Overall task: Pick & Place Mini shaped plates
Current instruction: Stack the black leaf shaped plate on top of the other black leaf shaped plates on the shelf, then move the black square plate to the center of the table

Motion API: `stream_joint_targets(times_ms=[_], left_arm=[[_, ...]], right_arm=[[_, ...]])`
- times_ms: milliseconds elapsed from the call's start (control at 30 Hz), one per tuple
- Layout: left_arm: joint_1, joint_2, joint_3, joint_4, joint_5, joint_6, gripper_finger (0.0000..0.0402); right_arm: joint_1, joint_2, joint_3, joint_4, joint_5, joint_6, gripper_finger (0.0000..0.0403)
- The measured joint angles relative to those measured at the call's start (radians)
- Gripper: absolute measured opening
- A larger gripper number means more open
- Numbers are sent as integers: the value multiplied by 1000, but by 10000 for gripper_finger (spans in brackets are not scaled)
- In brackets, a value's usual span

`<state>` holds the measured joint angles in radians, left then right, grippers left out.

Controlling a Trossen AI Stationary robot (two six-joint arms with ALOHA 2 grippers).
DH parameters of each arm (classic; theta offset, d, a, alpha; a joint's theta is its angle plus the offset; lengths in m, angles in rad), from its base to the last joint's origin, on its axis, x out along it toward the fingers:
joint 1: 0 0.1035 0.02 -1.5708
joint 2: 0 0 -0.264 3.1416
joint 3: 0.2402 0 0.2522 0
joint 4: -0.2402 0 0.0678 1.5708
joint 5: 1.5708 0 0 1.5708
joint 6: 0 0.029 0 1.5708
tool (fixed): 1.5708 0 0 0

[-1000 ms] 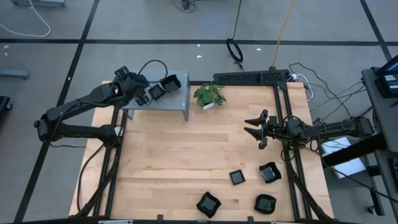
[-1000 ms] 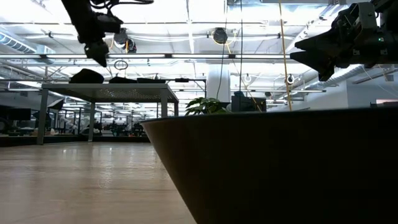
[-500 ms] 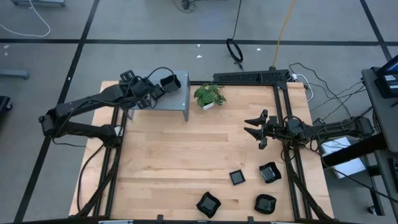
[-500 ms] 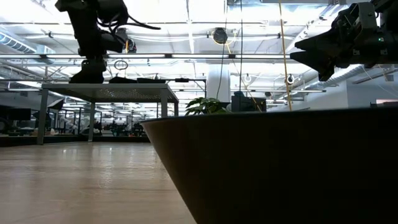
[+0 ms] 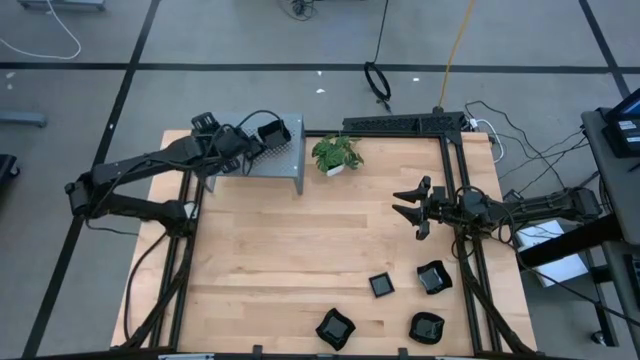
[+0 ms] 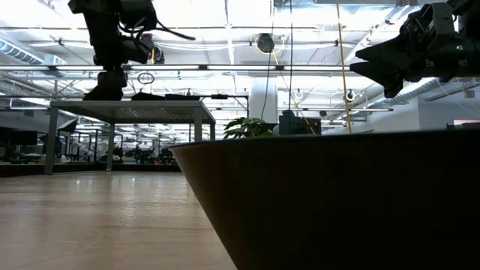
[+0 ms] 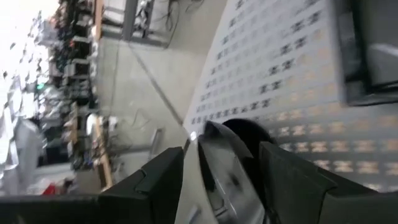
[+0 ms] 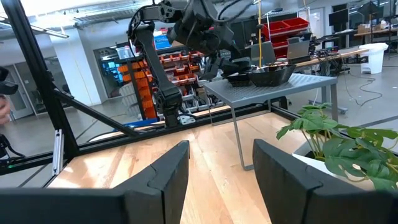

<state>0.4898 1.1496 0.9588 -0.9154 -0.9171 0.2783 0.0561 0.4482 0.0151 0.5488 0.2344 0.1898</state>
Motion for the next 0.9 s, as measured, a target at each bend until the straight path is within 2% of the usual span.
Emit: stream_joint_targets(times_ms=[167,367,467,600,667,900], left_arm=[[7,9,0,-6,-1,-25,214],[-70,-34,0,37,-4,21,214],[-93,-45,0,36,-47,36,214],[-104,-45,0,40,-70,-33,214],[-121,-47,0,69,-11,-99,214],[-241,-53,0,274,337,-213,214]], right_arm=[[0,0,0,0,0,0,165],[0,0,0,0,0,0,164],[0,0,0,0,0,0,164],[0,0,0,0,0,0,164],[0,0,0,0,0,0,164],[0,0,0,0,0,0,164]])
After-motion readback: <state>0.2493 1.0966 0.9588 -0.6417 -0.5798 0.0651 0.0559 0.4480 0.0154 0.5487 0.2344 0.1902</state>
